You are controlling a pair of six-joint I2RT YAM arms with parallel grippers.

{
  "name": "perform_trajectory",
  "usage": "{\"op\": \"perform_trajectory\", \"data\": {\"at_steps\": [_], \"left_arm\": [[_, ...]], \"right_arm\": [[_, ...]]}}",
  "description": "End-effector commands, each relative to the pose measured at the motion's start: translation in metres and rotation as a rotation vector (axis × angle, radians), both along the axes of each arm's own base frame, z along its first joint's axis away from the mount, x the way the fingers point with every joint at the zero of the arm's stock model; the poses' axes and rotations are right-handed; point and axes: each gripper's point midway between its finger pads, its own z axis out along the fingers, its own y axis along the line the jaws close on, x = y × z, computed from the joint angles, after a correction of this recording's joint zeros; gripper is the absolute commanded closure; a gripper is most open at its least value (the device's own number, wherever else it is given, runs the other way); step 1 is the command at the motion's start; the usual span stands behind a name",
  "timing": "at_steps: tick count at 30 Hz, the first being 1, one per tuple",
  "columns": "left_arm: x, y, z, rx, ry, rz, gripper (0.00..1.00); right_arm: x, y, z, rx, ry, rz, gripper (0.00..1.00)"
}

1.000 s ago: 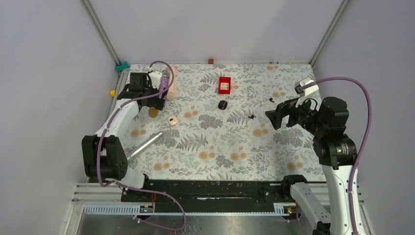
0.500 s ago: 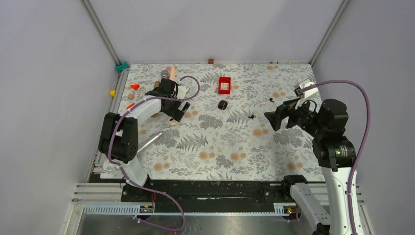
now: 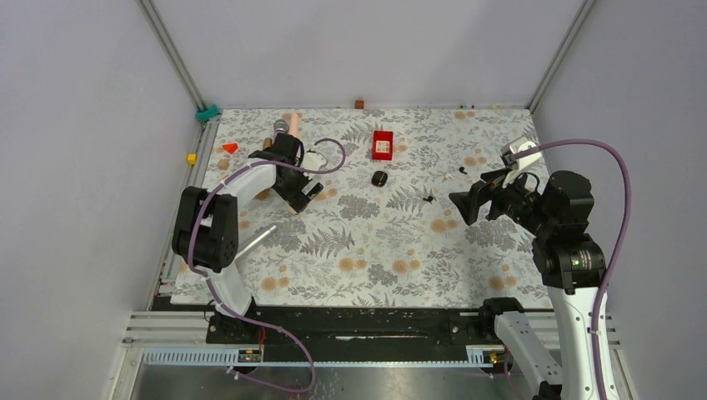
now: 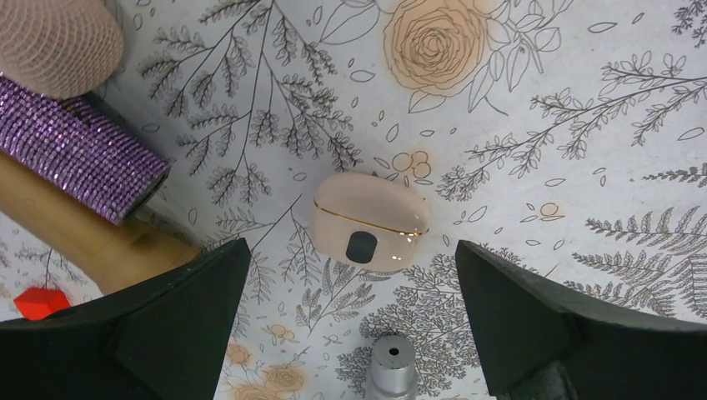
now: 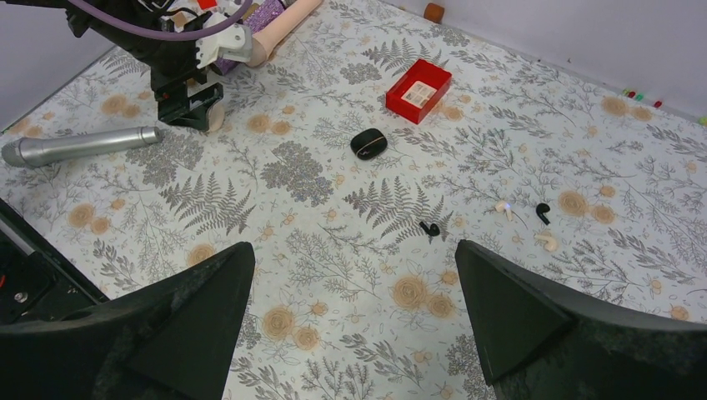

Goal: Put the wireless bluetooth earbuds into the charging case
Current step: Pick up the charging case at the center of the board.

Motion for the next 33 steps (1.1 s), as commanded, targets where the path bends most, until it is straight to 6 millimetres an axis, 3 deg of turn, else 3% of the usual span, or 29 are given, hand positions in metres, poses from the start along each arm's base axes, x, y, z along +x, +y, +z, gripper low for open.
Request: {"op": "perform_trajectory", "data": {"at_steps": [1,11,15,23,30,33], "left_arm": [[0.003,-0.008,0.002,-0.015,0.034,-0.099,0.01],[0.009,0.001,-0.017,0.022,0.073,-0.104,0.02],[0.010,0.001,-0.021,0.015,0.084,-0.108,0.08],[0.010,0.002,-0.028,-0.002,0.104,-0.124,0.12],[0.010,0.001,-0.034,-0.001,0.116,-0.144,0.24],[0.010,0.001,-0.034,-0.003,0.116,-0.151,0.36]], "right_arm": [[-0.001,0.005,0.010,0.013,-0.048,0.028,0.01],[0.000,0.005,0.009,0.015,-0.043,0.026,0.01],[0.001,0.005,0.008,0.019,-0.037,0.025,0.01],[0.004,0.005,0.005,0.021,-0.023,0.018,0.01],[0.007,0.004,0.004,0.022,-0.015,0.012,0.01],[0.007,0.004,0.004,0.021,-0.015,0.012,0.01]]}}
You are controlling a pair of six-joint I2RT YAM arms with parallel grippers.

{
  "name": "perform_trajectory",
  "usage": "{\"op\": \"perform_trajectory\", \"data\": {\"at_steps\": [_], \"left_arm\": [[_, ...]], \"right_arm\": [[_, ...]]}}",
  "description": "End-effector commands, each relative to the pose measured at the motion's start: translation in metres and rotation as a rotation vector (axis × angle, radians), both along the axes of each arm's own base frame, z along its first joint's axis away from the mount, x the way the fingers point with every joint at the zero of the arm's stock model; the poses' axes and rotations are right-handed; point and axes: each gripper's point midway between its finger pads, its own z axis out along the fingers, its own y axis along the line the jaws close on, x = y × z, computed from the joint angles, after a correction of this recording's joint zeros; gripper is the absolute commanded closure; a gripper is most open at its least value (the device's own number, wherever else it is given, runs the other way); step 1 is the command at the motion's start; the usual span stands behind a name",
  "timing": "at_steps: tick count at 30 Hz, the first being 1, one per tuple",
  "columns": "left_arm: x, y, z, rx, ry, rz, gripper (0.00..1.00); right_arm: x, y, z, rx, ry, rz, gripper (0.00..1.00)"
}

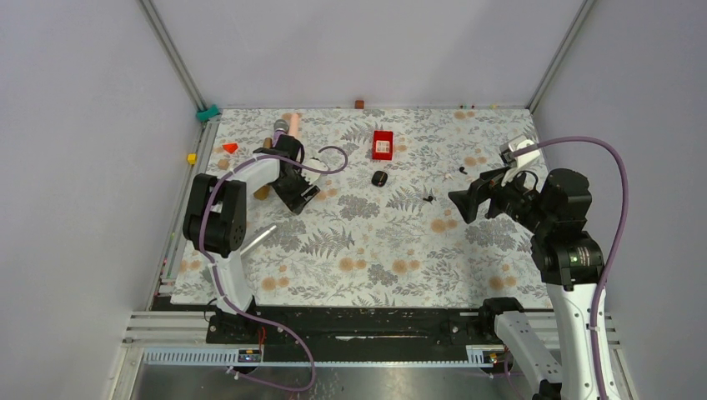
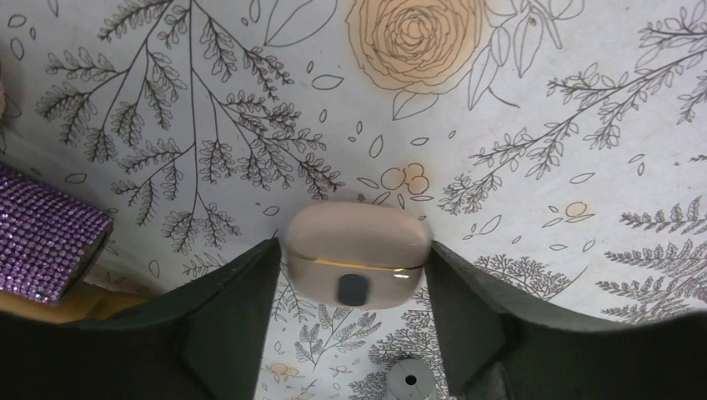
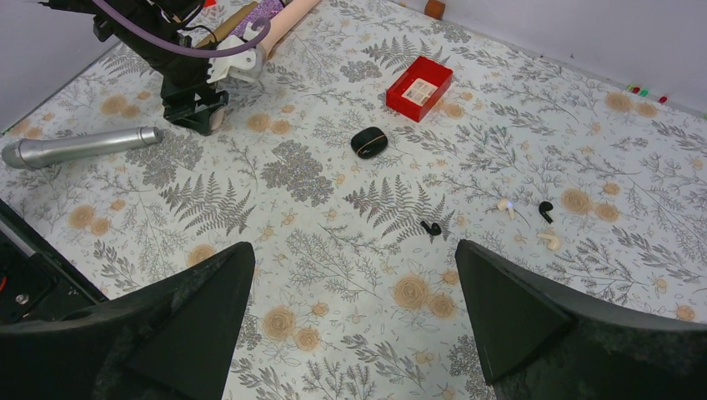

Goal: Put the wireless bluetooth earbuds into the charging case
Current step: Pick up the charging case at the center of the board.

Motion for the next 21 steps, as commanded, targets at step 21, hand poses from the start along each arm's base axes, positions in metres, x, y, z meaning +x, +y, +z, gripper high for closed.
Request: {"op": "perform_trajectory", "data": {"at_steps": [21], "left_arm": [[-0.038,-0.068,0.130,-0.314,-0.243,-0.159,0.62]], "right_arm": [[0.023,0.024,-0.012,0.146,0.181,0.061,0.01]]}}
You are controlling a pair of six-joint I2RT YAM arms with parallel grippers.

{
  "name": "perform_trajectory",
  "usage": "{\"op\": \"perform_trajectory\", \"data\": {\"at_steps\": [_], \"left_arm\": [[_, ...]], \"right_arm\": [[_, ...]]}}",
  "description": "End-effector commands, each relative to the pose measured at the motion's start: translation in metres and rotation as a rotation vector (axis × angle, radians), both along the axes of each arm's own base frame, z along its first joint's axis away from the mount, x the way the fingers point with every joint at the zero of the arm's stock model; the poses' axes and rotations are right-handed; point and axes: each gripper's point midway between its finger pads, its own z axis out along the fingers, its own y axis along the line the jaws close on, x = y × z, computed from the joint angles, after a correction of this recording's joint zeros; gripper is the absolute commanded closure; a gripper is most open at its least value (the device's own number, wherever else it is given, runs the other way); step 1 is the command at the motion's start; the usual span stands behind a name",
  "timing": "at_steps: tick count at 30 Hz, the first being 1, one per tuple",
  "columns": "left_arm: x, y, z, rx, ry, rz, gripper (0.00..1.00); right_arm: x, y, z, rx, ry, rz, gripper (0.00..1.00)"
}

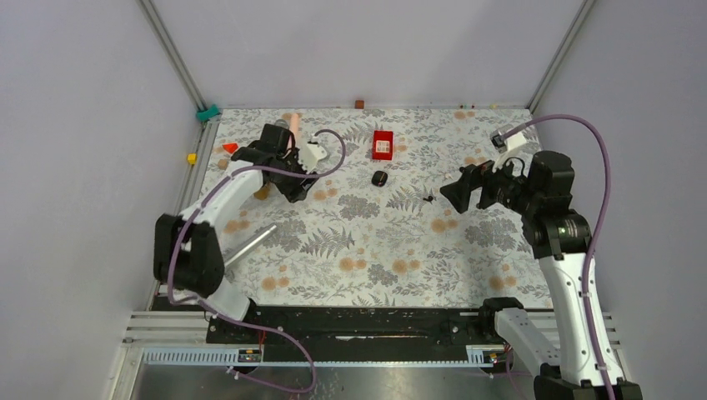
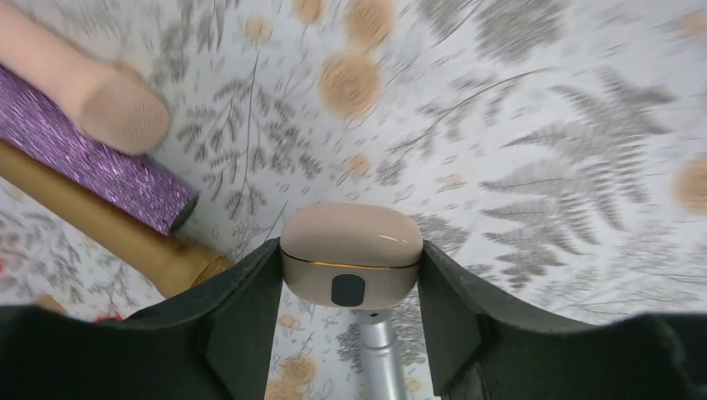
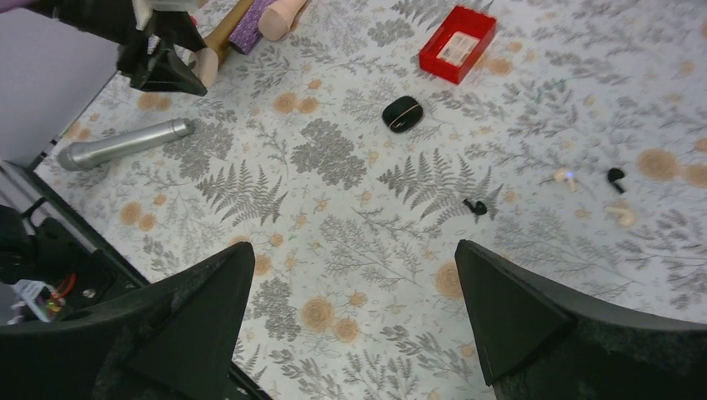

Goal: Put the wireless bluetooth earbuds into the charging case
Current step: Pick up the charging case at the center of the board.

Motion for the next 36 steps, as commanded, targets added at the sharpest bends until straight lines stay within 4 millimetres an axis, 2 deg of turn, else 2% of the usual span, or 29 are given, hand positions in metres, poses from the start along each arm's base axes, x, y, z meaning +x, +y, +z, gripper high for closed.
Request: {"op": "perform_trajectory", "data": {"at_steps": [1,4,9,11,15,19,22,26,32,36], "left_arm": [[-0.039,-0.053,0.053,-0.186,-0.072,-0.135,0.62],[-0.063,-0.081,0.078,-0.255,-0.119,-0.198,0.62],[-0.098,-0.122,0.109,-0.334,-0.172,-0.259,0.61],[-0.109,-0.133,0.120,-0.375,-0.184,-0.287,0.61],[-0.124,-0.145,0.132,-0.457,-0.156,-0.327,0.61],[-0.136,-0.157,0.132,-0.512,-0.125,-0.347,0.61],[-0.141,-0.163,0.123,-0.514,-0.112,-0.356,0.61],[-0.143,-0.167,0.108,-0.498,-0.084,-0.355,0.61],[-0.146,-0.173,0.103,-0.504,-0.068,-0.368,0.61],[-0.146,-0.176,0.102,-0.504,-0.063,-0.374,0.61]], "right_arm": [[0.006,0.021,0.006,0.111,0.077,0.069,0.01],[0.009,0.036,-0.002,0.133,0.164,0.130,0.01],[0.018,0.069,-0.028,0.098,0.312,0.210,0.03],[0.027,0.080,-0.034,0.129,0.369,0.211,0.03],[0.044,0.106,-0.047,0.217,0.502,0.237,0.11],[0.047,0.138,-0.059,0.257,0.613,0.321,0.13],[0.046,0.157,-0.064,0.270,0.632,0.356,0.14],[0.036,0.182,-0.071,0.294,0.692,0.423,0.23],[0.017,0.205,-0.086,0.283,0.743,0.489,0.29],[0.006,0.217,-0.093,0.299,0.786,0.532,0.39]]}}
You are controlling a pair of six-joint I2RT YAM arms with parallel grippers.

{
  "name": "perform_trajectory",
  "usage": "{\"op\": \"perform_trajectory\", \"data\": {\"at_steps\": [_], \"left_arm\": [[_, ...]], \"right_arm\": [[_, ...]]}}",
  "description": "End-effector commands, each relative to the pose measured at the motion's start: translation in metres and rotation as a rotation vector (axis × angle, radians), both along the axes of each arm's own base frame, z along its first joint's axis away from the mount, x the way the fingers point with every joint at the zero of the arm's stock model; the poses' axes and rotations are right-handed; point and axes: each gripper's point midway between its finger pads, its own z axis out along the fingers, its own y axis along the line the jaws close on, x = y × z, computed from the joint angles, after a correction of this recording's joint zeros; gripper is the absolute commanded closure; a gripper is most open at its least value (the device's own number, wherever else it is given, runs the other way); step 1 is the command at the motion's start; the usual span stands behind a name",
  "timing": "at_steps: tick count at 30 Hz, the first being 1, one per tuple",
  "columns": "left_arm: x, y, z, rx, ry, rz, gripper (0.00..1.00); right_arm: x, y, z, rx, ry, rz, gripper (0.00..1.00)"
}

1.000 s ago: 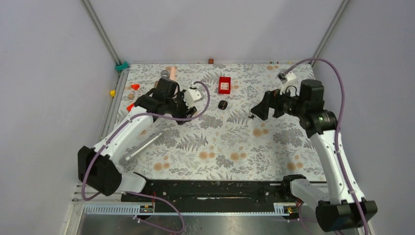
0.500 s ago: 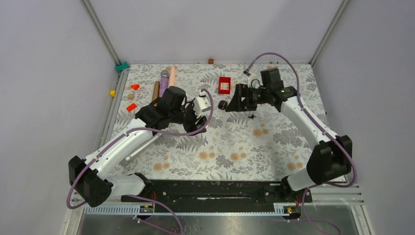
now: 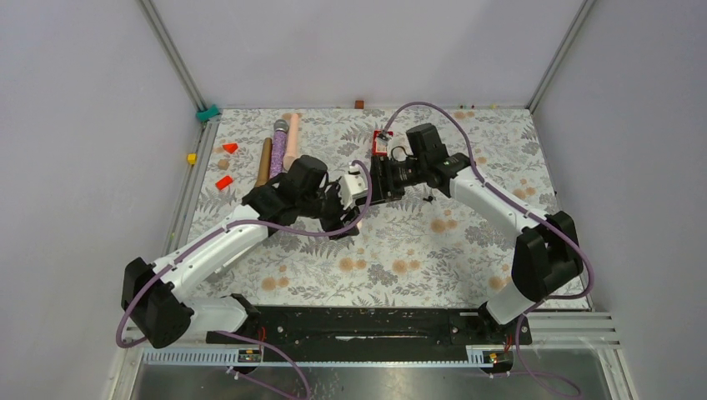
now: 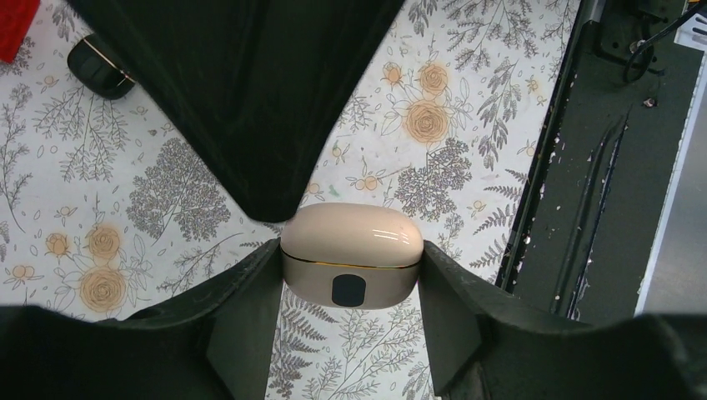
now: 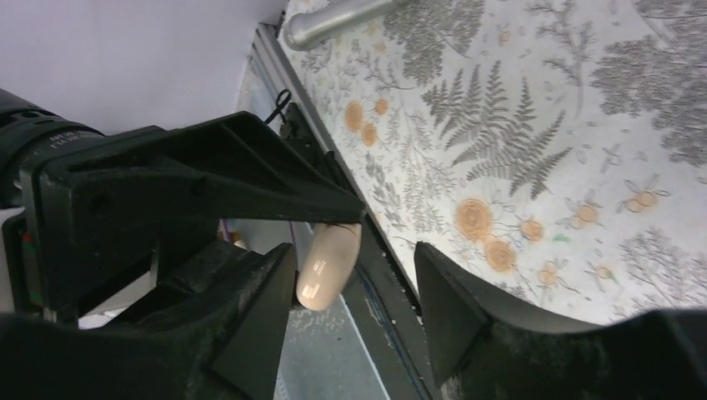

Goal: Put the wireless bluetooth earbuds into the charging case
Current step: Pick up the charging case at the center of the board.

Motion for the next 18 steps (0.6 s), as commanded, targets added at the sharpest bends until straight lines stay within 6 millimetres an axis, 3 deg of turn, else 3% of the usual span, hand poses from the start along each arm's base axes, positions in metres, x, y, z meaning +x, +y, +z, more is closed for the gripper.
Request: {"op": "perform_trajectory", "data": {"at_steps": [1,8,18], "left_arm": [[0.000,-0.013,0.009,-0.058,-0.016,-0.033,0.61],[0.001,-0.012,0.007,-0.054,-0.022,-0.025,0.61],[0.004,-0.009,0.005,-0.046,-0.044,-0.005,0.61]], "right_arm": [[-0.013,0.019,0.008,0.070,0.021,0.070,0.41],[-0.026,0.023,0.012,0.088,0.022,0.115,0.41],[-0.040,0.018,0.000,0.031,-0.009,0.142,0.43]]}}
